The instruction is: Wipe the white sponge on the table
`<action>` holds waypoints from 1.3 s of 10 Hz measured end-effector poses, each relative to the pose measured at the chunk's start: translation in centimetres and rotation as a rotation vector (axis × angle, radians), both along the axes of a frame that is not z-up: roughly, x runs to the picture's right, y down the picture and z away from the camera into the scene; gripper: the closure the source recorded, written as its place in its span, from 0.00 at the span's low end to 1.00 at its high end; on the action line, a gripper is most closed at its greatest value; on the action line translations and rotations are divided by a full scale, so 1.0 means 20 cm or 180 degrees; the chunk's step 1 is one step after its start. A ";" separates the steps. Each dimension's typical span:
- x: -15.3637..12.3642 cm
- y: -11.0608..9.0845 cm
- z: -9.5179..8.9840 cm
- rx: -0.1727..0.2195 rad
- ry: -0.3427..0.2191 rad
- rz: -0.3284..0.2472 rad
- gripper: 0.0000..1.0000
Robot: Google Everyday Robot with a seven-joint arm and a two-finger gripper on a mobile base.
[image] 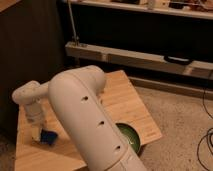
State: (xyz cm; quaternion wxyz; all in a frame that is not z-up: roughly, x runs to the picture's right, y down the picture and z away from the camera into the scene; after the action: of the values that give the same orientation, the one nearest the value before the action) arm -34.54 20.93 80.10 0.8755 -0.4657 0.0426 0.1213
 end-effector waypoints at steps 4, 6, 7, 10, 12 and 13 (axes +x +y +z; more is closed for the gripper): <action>0.27 -0.11 0.00 0.0045 0.0213 0.0355 0.81; 0.41 -0.06 -0.04 0.0020 0.0290 0.0416 0.81; 0.46 -0.03 -0.06 0.0000 0.0309 0.0423 0.81; 0.43 0.14 -0.14 -0.0090 0.0245 0.0293 0.81; 0.37 0.25 -0.18 -0.0146 0.0165 0.0128 0.81; 0.32 0.30 -0.20 -0.0164 0.0099 -0.0009 0.81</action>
State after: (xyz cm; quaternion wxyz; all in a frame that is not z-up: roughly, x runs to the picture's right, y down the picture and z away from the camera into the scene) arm -28.19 26.85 76.09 0.8627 -0.4861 0.0600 0.1261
